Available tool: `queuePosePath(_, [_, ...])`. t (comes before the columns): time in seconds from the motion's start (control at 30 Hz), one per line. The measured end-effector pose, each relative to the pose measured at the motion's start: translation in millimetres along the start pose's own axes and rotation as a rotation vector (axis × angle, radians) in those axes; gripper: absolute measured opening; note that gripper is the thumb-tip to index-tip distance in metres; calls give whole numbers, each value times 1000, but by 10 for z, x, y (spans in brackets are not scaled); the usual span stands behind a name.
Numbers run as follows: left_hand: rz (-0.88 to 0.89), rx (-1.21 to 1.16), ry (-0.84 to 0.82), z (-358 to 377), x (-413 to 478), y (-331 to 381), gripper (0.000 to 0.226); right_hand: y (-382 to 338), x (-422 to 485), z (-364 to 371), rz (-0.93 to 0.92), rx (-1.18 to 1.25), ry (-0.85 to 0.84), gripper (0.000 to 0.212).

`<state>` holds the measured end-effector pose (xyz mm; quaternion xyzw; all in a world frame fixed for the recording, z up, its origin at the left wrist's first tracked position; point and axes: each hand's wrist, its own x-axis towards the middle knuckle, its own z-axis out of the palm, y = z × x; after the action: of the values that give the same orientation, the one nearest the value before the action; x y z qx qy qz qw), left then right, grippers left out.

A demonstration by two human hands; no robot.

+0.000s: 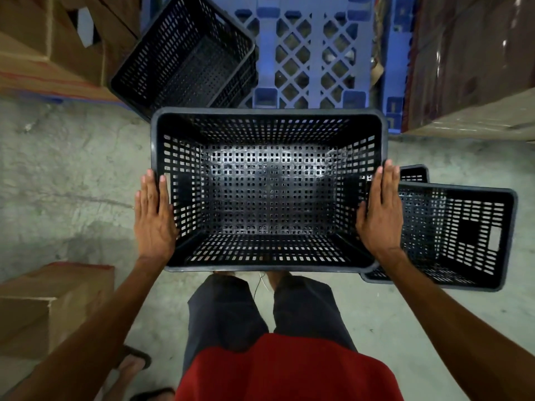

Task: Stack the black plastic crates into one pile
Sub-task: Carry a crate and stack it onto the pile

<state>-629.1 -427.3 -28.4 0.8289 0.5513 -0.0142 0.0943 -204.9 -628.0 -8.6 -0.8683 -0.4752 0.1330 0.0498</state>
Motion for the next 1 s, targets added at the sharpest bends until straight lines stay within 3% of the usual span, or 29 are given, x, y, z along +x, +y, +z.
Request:
queuePosePath(0.3, [26, 62, -41, -130, 4, 127, 70, -49, 8, -28, 13, -71, -52, 78])
queuePosePath(0.47, [7, 109, -135, -296, -71, 201, 88, -130, -84, -185, -15, -250, -114, 85])
queuePosePath(0.67, [-97, -57, -280, -488, -138, 454, 86, -401, -182, -358, -92, -325, -231, 84])
queuePosePath(0.83, [-83, -124, -257, -728, -220, 502, 78, -936, -184, -431, -262, -257, -224, 77])
queuePosePath(1.0, [-117, -241, -127, -1071, -92, 279, 72, -1529, 78, -663, -379, -194, -138, 71])
